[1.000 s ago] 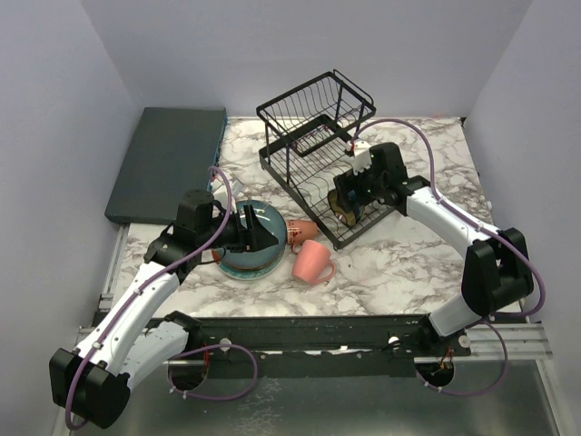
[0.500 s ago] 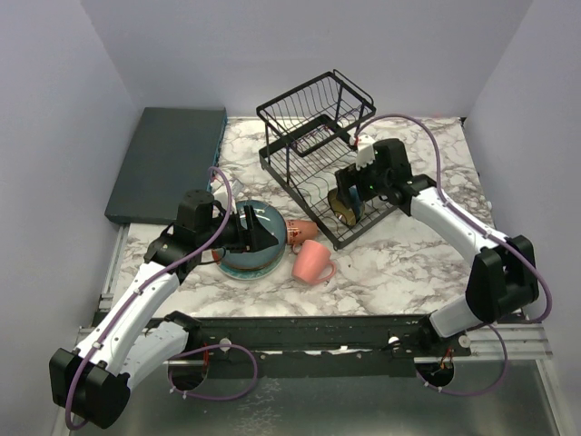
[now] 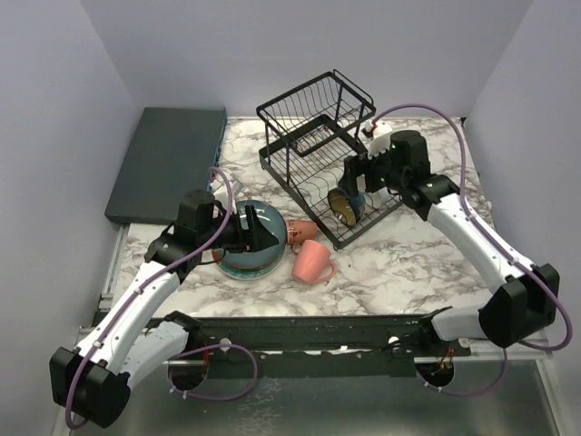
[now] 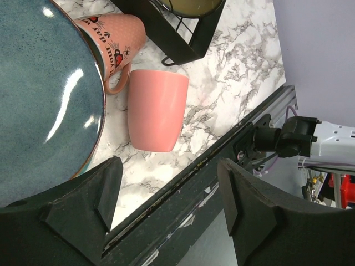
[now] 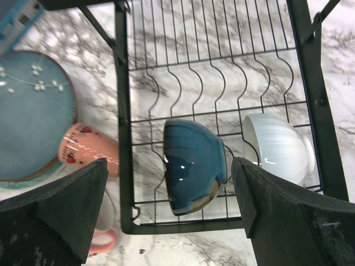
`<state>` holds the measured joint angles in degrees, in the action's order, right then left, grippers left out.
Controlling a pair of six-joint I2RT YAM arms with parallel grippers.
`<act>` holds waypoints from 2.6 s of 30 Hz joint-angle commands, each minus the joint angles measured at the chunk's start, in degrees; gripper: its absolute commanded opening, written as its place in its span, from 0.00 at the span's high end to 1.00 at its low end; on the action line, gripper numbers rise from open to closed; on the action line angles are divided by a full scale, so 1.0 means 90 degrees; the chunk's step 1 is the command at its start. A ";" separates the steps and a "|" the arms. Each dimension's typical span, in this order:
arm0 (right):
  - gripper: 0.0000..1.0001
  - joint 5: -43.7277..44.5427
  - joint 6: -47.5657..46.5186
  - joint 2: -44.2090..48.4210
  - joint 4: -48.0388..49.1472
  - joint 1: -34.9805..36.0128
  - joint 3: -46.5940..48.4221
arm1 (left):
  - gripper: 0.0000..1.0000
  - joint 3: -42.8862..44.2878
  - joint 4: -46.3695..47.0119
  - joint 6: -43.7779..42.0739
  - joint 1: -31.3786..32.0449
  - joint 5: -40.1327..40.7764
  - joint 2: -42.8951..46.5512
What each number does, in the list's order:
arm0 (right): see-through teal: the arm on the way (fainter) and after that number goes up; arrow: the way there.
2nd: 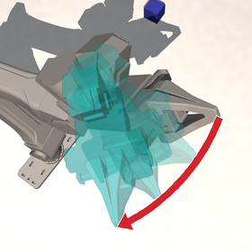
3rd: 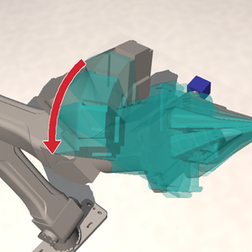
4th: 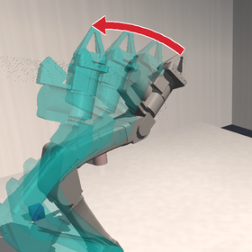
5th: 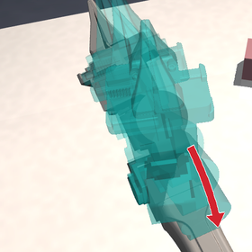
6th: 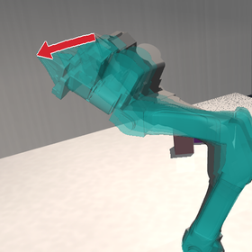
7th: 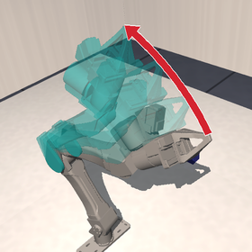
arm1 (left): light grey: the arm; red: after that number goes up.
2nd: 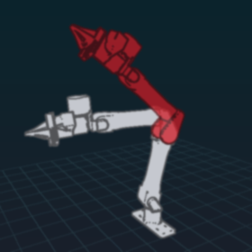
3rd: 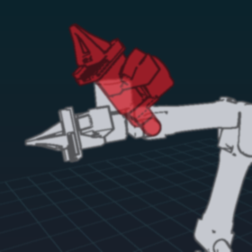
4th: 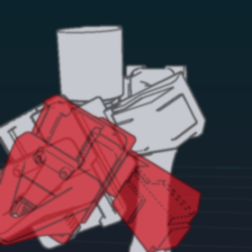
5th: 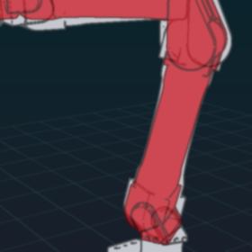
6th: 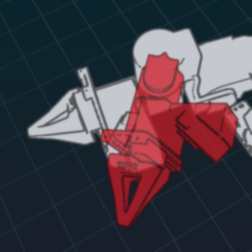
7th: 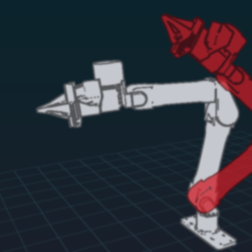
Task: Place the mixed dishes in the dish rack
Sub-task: Pick up the plate at the center of the board.
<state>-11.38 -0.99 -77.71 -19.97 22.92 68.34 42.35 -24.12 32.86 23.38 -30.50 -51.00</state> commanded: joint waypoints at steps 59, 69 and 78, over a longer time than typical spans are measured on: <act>0.33 0.2126 0.1493 -0.1360 0.0020 0.3188 0.0128 | 0.09 0.0637 -0.1330 0.1456 -0.0005 0.4426 -0.0478; 0.39 0.2421 0.1333 -0.2204 0.0246 0.3335 0.0780 | 0.09 0.0910 -0.2075 0.1469 -0.0138 0.5503 -0.0704; 0.40 0.2589 0.1167 -0.2678 0.0331 0.3324 0.1285 | 0.20 0.0673 -0.2066 0.1538 -0.0280 0.5537 -0.1012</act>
<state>9.45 11.38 -99.74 -18.55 52.56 77.30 49.25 -41.65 46.33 21.41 16.69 -59.59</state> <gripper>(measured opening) 0.600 0.812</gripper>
